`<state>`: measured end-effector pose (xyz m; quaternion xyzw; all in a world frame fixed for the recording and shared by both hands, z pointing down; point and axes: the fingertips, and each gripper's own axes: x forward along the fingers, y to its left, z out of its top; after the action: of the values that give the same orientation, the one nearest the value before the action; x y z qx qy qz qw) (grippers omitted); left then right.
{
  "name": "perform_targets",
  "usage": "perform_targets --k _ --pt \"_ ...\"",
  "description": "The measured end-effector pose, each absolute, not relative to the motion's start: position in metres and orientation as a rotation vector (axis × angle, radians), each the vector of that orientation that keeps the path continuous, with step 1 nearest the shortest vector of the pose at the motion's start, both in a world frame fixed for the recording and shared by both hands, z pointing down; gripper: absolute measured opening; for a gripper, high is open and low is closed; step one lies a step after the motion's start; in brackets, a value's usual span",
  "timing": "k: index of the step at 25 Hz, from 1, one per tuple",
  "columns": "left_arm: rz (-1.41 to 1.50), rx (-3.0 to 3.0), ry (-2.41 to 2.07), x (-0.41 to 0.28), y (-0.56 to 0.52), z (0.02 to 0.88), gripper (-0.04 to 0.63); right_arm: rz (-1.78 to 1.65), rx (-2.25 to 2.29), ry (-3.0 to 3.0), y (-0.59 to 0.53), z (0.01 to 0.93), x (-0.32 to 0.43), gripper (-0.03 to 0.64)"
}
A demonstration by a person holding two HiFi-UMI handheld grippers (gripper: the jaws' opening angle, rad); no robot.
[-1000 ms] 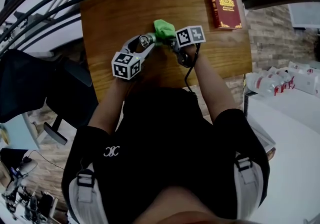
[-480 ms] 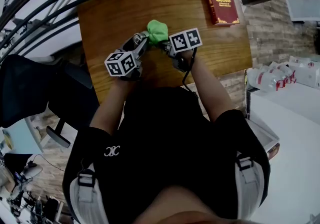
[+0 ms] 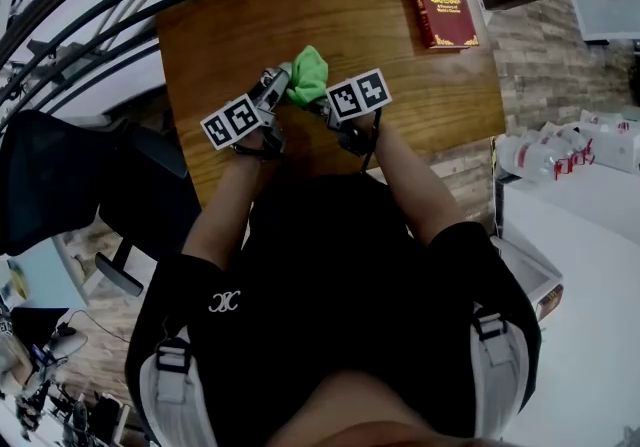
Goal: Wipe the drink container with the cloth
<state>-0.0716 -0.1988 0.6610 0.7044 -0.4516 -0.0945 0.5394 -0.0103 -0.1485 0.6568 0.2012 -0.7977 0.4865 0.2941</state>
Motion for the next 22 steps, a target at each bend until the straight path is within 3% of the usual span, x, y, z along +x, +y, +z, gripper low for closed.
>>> perform_targets --k 11,22 --pt "-0.155 1.539 -1.05 -0.07 -0.192 0.667 0.322 1.222 0.553 -2.058 -0.117 0.696 -0.034 0.049" --pt "-0.036 1.56 -1.027 -0.06 -0.18 0.672 0.321 1.222 0.87 -1.937 -0.144 0.725 0.015 0.049"
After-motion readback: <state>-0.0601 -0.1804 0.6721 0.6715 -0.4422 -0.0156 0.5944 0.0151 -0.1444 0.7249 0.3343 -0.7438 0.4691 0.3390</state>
